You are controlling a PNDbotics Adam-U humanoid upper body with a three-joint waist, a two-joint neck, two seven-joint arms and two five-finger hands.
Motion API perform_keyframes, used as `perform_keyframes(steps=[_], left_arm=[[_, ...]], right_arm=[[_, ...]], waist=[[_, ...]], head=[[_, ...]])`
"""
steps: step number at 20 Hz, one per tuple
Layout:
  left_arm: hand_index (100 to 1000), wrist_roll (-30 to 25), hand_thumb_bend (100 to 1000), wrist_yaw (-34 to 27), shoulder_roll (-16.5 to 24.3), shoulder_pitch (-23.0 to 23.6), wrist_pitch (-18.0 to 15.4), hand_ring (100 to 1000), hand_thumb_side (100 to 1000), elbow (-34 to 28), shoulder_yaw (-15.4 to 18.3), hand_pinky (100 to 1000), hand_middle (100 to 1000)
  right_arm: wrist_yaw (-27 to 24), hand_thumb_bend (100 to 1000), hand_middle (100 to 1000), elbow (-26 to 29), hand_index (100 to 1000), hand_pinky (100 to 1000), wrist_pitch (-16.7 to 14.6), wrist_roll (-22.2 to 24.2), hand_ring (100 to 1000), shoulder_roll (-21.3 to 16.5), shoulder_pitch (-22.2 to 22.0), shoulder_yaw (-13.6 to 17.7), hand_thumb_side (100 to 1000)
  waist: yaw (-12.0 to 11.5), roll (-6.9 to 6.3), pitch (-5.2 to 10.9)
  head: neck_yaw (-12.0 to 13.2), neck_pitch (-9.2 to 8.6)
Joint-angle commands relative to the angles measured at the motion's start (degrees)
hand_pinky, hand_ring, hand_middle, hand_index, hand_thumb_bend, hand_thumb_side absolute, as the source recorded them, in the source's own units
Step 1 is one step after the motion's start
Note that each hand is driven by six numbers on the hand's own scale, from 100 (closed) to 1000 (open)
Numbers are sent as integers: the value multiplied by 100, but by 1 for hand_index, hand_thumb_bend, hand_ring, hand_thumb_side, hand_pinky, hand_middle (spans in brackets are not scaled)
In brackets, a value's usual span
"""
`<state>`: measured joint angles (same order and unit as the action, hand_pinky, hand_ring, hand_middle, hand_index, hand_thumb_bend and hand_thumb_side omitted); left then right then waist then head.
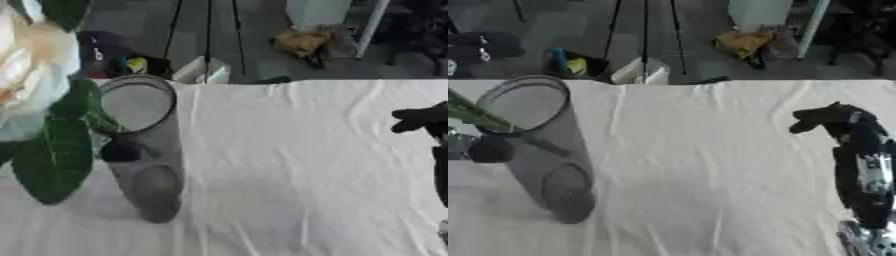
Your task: Arrange flowers into the vase.
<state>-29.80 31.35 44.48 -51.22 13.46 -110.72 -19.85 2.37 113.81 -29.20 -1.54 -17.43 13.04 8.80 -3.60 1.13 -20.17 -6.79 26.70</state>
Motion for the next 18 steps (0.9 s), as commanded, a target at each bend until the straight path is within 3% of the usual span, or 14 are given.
perform_keyframes(steps=[1, 18], left_arm=[[1000, 28, 949, 16, 241, -12, -16, 924, 1000, -107, 171, 890, 989], [1000, 286, 933, -196, 312, 139, -28, 914, 1000, -202, 260, 881, 977]], right_arm=[[21, 100, 477, 78, 670, 686, 10, -7, 523, -67, 13, 37, 1000], [38, 100, 476, 78, 670, 687, -9, -4, 523, -51, 9, 37, 1000]], waist=[[-11, -73, 43], [-24, -38, 15]], head=[[-29, -61], [-38, -73]])
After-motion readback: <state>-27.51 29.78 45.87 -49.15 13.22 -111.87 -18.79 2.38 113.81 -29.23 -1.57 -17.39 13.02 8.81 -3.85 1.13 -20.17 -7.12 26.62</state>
